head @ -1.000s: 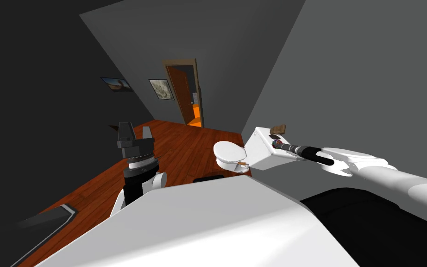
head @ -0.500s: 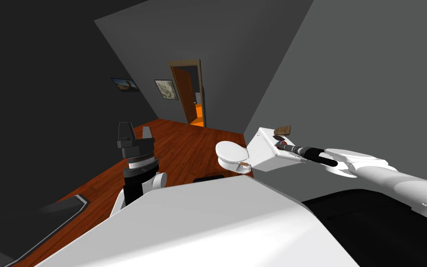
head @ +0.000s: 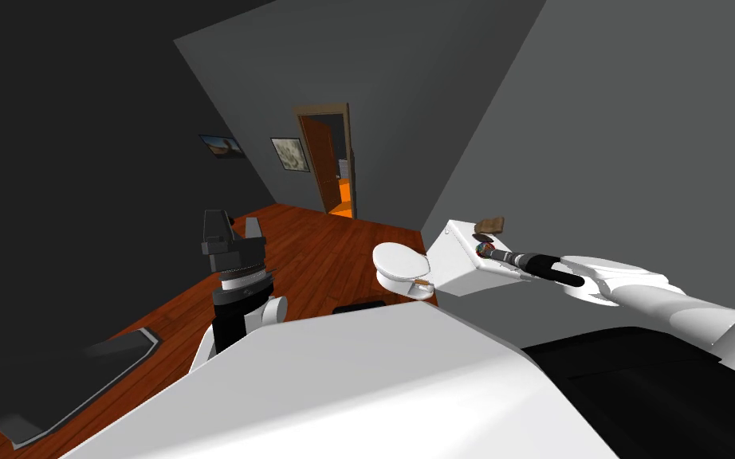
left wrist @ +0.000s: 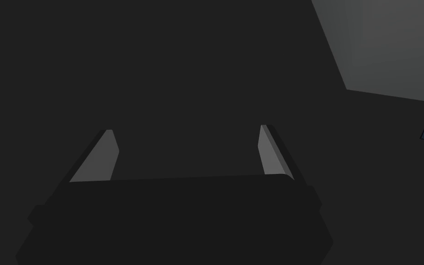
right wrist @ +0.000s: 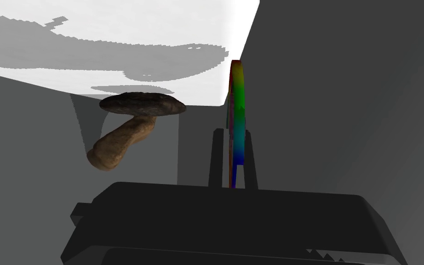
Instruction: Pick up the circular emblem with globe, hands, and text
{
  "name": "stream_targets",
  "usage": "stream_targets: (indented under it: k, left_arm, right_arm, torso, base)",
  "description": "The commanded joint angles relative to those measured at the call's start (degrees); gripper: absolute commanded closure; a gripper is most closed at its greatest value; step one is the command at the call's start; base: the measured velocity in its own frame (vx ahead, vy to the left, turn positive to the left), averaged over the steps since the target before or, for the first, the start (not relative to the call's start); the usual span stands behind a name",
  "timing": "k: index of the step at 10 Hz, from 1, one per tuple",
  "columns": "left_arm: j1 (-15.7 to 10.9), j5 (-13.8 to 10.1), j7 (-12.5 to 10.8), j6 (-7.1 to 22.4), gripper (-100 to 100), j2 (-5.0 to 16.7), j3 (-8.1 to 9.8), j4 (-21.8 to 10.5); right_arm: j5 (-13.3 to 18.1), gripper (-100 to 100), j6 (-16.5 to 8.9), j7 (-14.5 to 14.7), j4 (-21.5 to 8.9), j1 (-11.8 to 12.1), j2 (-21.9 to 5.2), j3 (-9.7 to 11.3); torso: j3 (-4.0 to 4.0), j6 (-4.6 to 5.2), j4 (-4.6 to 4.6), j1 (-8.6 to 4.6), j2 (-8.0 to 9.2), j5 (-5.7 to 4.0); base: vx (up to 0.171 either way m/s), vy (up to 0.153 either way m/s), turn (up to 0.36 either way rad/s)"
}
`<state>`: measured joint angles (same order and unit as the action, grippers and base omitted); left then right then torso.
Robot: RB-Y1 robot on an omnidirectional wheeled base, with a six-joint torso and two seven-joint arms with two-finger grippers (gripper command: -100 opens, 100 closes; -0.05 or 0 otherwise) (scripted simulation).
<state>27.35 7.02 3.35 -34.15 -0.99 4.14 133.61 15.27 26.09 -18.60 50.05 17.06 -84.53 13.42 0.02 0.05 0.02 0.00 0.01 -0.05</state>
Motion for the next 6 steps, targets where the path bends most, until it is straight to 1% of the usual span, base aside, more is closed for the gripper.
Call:
stream_targets:
  k: [1, 3, 4, 5, 6]
  left_arm:
    - [0.0, 0.0, 0.0, 0.0, 0, 0.0, 0.0, 0.0]
    - [0.0, 0.0, 0.0, 0.0, 0, 0.0, 0.0, 0.0]
    - [0.0, 0.0, 0.0, 0.0, 0, 0.0, 0.0, 0.0]
    - [0.0, 0.0, 0.0, 0.0, 0, 0.0, 0.0, 0.0]
    - [0.0, 0.0, 0.0, 0.0, 0, 0.0, 0.01, 0.0]
  right_arm:
    - [0.0, 100, 0.0, 0.0, 0.0, 0.0, 0.0, 0.0]
    - [0.0, 100, 0.0, 0.0, 0.0, 0.0, 0.0, 0.0]
    - [0.0, 0, 0.0, 0.0, 0.0, 0.0, 0.0, 0.0]
    - [-1.4, 100, -2.4, 0.9, 2.9, 2.9, -0.7, -2.9]
    - [-1.4, 100, -2.4, 0.9, 3.6, 3.6, -0.7, -2.9]
  torso:
    - [0.0, 0.0, 0.0, 0.0, 0.0, 0.0]
    - [0.0, 0.03, 0.0, -0.07, 0.0, -0.01]
    - [0.01, 0.02, 0.01, -0.08, 0.01, -0.02]
    - [0.01, 0.02, 0.01, -0.08, 0.01, -0.02]
    - [0.01, 0.11, 0.03, -0.18, -0.02, 0.02]
  base:
    - [0.0, 0.0, 0.0]
    - [0.0, 0.0, 0.0]
    - [0.0, 0.0, 0.0]
    - [0.024, -0.033, -0.113]
    - [0.03, -0.044, -0.089]
